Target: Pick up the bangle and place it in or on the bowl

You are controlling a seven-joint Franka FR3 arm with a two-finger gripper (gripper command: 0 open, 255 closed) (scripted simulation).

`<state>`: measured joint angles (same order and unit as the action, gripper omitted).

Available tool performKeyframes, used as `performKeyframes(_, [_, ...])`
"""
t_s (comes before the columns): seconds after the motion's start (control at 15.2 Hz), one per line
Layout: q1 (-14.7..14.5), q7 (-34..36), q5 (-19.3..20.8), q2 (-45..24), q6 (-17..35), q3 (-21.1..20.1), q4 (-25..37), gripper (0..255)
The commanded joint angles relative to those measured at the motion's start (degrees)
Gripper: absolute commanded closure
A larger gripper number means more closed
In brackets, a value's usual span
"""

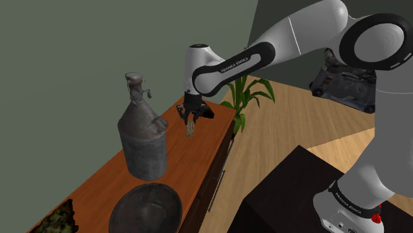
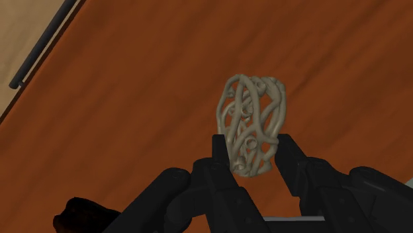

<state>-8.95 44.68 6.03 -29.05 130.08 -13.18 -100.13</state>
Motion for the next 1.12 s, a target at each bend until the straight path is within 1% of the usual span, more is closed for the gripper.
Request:
performKeyframes(0.0, [0.1, -0.2, -0.2, 0.8, -1.0, -0.1, 0.3, 255])
performKeyframes(1.06, [0.6, -0.9, -1.8, 6.3, -11.0, -1.0, 4.9, 255])
